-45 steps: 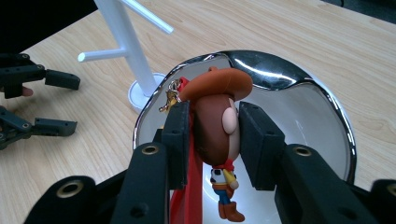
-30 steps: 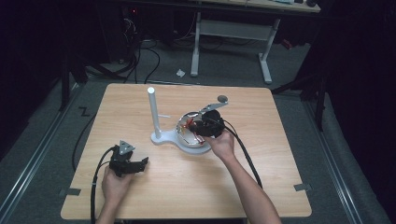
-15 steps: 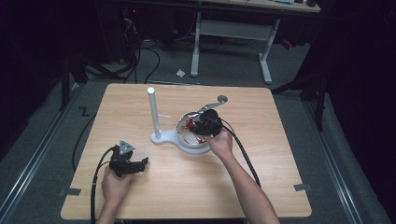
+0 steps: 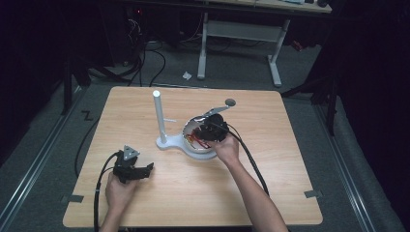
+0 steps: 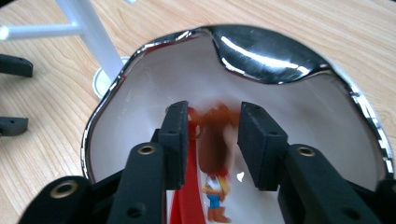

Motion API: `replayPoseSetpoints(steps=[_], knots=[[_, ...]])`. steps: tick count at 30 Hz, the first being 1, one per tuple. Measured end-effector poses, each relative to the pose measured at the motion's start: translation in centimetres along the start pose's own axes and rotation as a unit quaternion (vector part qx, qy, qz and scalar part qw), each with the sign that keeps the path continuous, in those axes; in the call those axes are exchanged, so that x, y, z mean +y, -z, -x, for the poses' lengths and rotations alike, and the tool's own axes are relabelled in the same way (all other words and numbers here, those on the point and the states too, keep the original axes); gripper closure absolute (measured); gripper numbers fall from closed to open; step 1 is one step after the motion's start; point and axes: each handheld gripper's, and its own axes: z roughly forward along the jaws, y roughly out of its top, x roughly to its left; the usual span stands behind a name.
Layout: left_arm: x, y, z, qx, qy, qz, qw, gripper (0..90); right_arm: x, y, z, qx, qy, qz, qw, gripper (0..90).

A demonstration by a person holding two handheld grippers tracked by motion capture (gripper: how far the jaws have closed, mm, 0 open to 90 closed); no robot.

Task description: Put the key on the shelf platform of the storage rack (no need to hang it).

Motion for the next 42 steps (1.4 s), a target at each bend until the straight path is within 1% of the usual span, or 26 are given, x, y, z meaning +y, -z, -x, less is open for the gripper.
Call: replayPoseSetpoints(steps=[3, 5, 7, 12, 14, 15, 16, 18, 19, 20, 21, 22, 23, 24, 25, 26, 27, 28, 30, 32, 34, 37, 39, 40, 42], knots=[[0.0, 0.0, 0.0, 0.000, 0.000, 0.000, 1.0000, 20.0, 0.0, 0.3, 0.1, -0.002, 0.008, 0.002, 1.0000, 61.3], [0.0, 0.0, 0.0, 0.000, 0.000, 0.000, 1.0000, 20.0, 0.0, 0.6, 0.1, -0.001, 0.003, 0.006, 1.0000, 60.2], [0.0, 0.0, 0.0, 0.000, -0.001, 0.000, 1.0000, 20.0, -0.1, 1.2, 0.2, -0.001, 0.003, 0.014, 0.9999, 58.0], [0.0, 0.0, 0.0, 0.000, 0.000, 0.000, 1.0000, 20.0, 0.1, 2.5, 0.4, 0.000, 0.001, 0.029, 0.9996, 56.0], [0.0, 0.0, 0.0, 0.000, 0.000, 0.000, 1.0000, 20.0, 0.1, 2.8, 0.4, 0.001, 0.001, 0.031, 0.9995, 55.5], [0.0, 0.0, 0.0, 0.000, 0.000, -0.001, 1.0000, 20.0, 0.1, 3.5, 0.4, -0.002, 0.002, 0.035, 0.9994, 54.9], [0.0, 0.0, 0.0, 0.000, 0.000, 0.000, 1.0000, 20.0, 0.1, 3.5, 0.4, -0.002, 0.002, 0.035, 0.9994, 54.9], [0.0, 0.0, 0.0, 0.000, 0.000, 0.000, 1.0000, 20.0, 0.1, 4.2, 0.6, -0.003, 0.001, 0.042, 0.9991, 54.5], [0.0, 0.0, 0.0, 0.000, 0.000, -0.001, 1.0000, 20.1, 0.0, 4.9, 0.8, -0.008, -0.002, 0.048, 0.9988, 54.1], [0.0, 0.0, 0.0, 0.000, 0.000, -0.001, 1.0000, 20.1, 0.0, 4.9, 0.8, -0.008, -0.002, 0.048, 0.9988, 54.1], [0.0, 0.0, 0.0, 0.000, 0.000, -0.001, 1.0000, 20.1, -0.1, 5.2, 1.0, -0.006, -0.008, 0.051, 0.9987, 53.8], [0.0, 0.0, 0.0, 0.000, -0.001, -0.001, 1.0000, 20.1, -0.2, 5.8, 1.2, -0.004, -0.009, 0.055, 0.9984, 53.3], [0.0, 0.0, 0.0, 0.000, -0.001, 0.000, 1.0000, 20.1, -0.2, 5.8, 1.2, -0.004, -0.009, 0.055, 0.9984, 53.3], [0.0, 0.0, 0.0, 0.000, -0.001, -0.001, 1.0000, 20.1, -0.3, 6.6, 1.3, -0.011, -0.008, 0.060, 0.9981, 52.4], [0.0, 0.0, 0.0, 0.000, -0.001, -0.001, 1.0000, 20.1, -0.4, 7.0, 1.4, -0.011, -0.009, 0.065, 0.9978, 51.9], [0.0, 0.0, 0.0, 0.000, -0.001, 0.000, 1.0000, 20.1, -0.4, 7.0, 1.4, -0.011, -0.009, 0.065, 0.9978, 51.9], [0.0, 0.0, 0.0, 0.000, -0.001, 0.000, 1.0000, 20.1, -0.5, 7.6, 1.6, -0.012, -0.014, 0.072, 0.9972, 51.1], [0.0, 0.0, 0.0, 0.000, -0.001, 0.000, 1.0000, 20.1, -0.5, 7.6, 1.6, -0.012, -0.014, 0.072, 0.9972, 51.1], [0.0, 0.0, 0.0, 0.001, -0.001, 0.000, 1.0000, 20.2, -0.9, 8.2, 1.9, -0.012, -0.025, 0.080, 0.9964, 50.1], [0.0, 0.0, 0.0, 0.001, -0.001, 0.000, 1.0000, 20.1, -1.0, 8.4, 2.0, -0.011, -0.029, 0.081, 0.9963, 49.7], [0.0, 0.0, 0.0, 0.001, -0.001, 0.000, 1.0000, 20.1, -1.6, 8.9, 2.4, -0.018, -0.033, 0.080, 0.9961, 48.9], [0.0, 0.0, 0.0, 0.001, -0.001, 0.000, 1.0000, 20.1, -2.0, 9.2, 2.7, -0.022, -0.039, 0.077, 0.9961, 48.4], [0.0, 0.0, 0.0, 0.001, -0.001, 0.000, 1.0000, 20.1, -2.4, 9.8, 3.2, -0.024, -0.046, 0.080, 0.9954, 48.0], [0.0, 0.0, 0.0, 0.001, -0.001, 0.000, 1.0000, 20.1, -2.4, 9.8, 3.2, -0.024, -0.046, 0.080, 0.9954, 48.0], [0.0, 0.0, 0.0, 0.001, -0.001, 0.000, 1.0000, 20.1, -3.1, 10.7, 3.6, -0.024, -0.058, 0.085, 0.9944, 47.0]])
